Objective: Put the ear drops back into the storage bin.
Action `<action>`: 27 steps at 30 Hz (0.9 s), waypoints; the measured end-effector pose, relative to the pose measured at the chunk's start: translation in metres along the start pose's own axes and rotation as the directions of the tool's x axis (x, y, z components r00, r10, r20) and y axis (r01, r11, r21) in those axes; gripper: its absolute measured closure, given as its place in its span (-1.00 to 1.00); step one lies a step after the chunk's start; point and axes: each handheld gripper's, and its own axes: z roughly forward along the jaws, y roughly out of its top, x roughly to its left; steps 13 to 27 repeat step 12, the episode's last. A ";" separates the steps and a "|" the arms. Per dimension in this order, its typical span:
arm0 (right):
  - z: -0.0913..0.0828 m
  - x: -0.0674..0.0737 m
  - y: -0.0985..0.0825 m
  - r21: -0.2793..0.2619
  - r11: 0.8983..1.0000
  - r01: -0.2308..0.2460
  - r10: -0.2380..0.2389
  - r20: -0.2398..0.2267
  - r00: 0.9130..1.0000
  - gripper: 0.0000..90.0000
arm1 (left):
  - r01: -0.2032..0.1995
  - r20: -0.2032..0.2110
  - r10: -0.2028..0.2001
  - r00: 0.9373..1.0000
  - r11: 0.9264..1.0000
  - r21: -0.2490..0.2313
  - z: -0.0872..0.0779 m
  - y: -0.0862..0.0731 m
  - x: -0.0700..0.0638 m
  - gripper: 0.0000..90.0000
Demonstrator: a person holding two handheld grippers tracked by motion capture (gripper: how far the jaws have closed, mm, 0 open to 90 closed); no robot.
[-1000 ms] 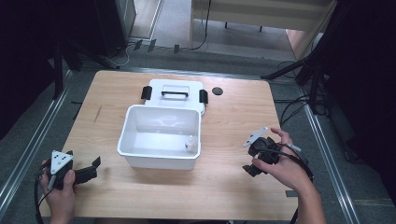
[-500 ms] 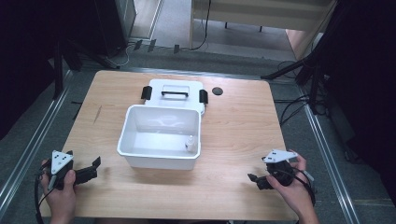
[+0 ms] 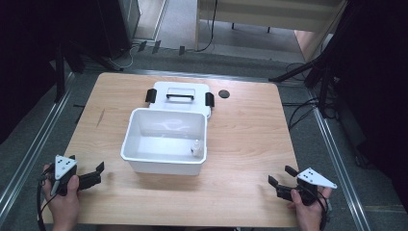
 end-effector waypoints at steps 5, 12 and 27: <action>-0.005 -0.006 -0.003 -0.063 0.996 -0.063 0.061 -0.019 0.998 -0.63 | 0.004 0.000 -0.004 1.000 1.000 0.001 0.000 0.000 0.000 -0.97; -0.003 -0.004 -0.002 -0.039 0.997 -0.062 0.061 -0.023 0.998 -0.66 | -0.001 -0.005 0.001 1.000 1.000 0.005 0.000 0.000 0.000 -0.97; -0.003 -0.004 -0.002 -0.039 0.997 -0.062 0.061 -0.023 0.998 -0.66 | -0.001 -0.005 0.001 1.000 1.000 0.005 0.000 0.000 0.000 -0.97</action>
